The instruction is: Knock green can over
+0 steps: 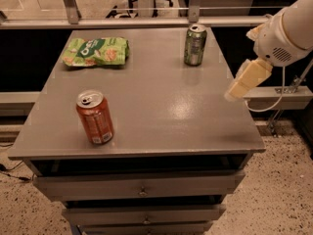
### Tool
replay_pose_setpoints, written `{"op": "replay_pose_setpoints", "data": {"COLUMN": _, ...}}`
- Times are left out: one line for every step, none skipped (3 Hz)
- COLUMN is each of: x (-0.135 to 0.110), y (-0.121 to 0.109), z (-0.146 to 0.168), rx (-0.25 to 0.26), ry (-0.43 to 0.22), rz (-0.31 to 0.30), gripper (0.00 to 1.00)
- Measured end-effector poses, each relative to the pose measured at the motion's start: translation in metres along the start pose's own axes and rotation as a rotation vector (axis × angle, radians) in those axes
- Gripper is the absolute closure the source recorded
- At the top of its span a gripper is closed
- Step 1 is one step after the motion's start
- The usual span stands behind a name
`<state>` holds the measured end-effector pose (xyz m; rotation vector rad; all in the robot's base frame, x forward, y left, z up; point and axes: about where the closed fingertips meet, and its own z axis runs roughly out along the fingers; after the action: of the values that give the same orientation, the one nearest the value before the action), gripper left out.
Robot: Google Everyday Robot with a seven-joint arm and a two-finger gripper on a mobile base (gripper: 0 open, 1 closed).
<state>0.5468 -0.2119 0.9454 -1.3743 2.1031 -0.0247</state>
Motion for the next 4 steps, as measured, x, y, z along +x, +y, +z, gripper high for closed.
{"op": "replay_pose_setpoints", "data": {"x": -0.021, "y": -0.035, "z": 0.03, "rx": 0.033, "ry": -0.134, "rz": 0.066, "gripper": 0.0}}
{"op": "replay_pose_setpoints", "data": {"x": -0.026, "y": -0.044, "z": 0.039, "rx": 0.041, "ry": -0.166, "rz": 0.084, "gripper": 0.0}}
{"op": "replay_pose_setpoints", "data": {"x": -0.026, "y": -0.044, "z": 0.039, "rx": 0.041, "ry": -0.167, "rz": 0.084, "gripper": 0.0}}
{"op": "replay_pose_setpoints", "data": {"x": -0.031, "y": -0.057, "z": 0.065, "rx": 0.053, "ry": -0.255, "rz": 0.148, "gripper": 0.0}}
